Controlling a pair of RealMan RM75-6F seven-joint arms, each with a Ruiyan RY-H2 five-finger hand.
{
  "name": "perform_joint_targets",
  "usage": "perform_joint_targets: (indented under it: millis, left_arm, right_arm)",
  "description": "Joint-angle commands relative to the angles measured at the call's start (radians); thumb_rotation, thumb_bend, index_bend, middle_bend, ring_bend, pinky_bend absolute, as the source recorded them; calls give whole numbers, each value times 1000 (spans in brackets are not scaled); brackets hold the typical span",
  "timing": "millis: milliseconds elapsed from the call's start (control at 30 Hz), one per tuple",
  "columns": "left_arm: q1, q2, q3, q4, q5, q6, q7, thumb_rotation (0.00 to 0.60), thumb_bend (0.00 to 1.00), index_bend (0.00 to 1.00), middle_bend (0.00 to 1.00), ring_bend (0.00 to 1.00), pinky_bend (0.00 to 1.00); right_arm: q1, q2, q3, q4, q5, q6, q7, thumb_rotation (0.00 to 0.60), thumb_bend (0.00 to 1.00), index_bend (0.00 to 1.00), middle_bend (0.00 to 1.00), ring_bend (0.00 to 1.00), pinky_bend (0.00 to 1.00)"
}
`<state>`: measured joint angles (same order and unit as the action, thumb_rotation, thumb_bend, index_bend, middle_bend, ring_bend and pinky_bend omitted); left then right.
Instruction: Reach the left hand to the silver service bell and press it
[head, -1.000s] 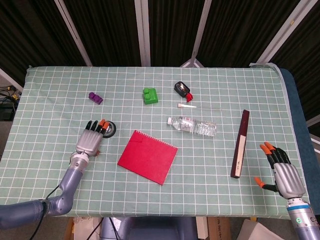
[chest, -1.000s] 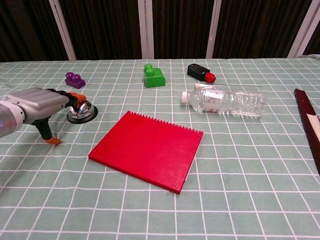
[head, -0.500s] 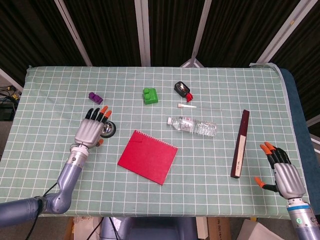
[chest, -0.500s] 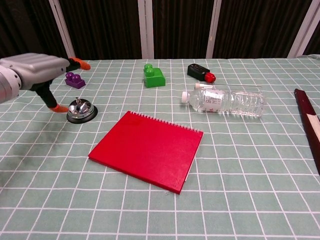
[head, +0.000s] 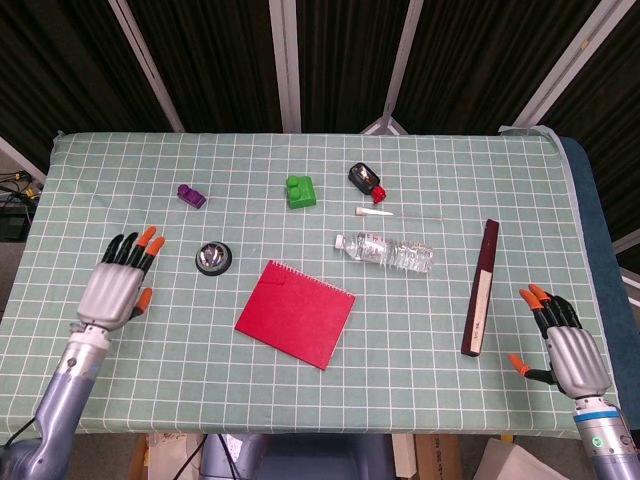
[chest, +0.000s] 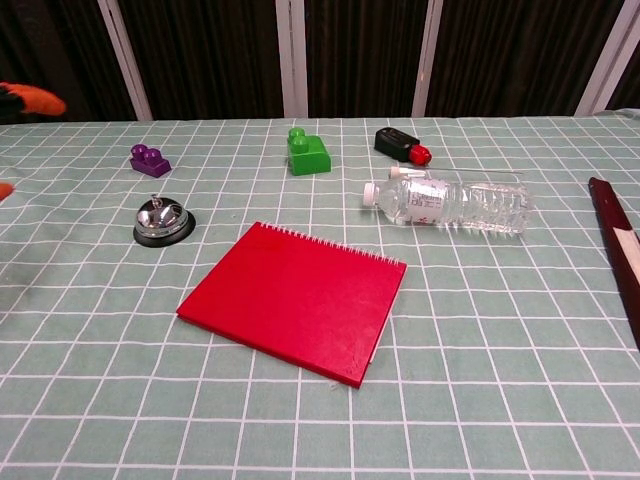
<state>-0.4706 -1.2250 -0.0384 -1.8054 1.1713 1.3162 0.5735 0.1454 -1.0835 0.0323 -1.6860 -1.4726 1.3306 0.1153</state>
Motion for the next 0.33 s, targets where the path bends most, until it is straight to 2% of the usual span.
perform_joint_targets:
  millis: [33, 133, 333]
  left_arm:
    - [146, 93, 130, -28, 117, 134, -87, 600, 612, 0, 0, 0, 0]
    - [223, 127, 189, -14, 193, 208, -150, 600, 612, 0, 0, 0, 0]
    - [318, 155, 246, 56, 277, 299, -222, 600, 609, 0, 0, 0, 0]
  right_arm:
    - [0, -1, 0, -2, -1, 0, -5, 600, 288, 0, 0, 0, 0]
    - [2, -3, -1, -3, -3, -1, -14, 600, 288, 0, 0, 0, 0]
    - [6, -6, 0, -5, -2, -6, -22, 600, 288, 0, 0, 0, 0]
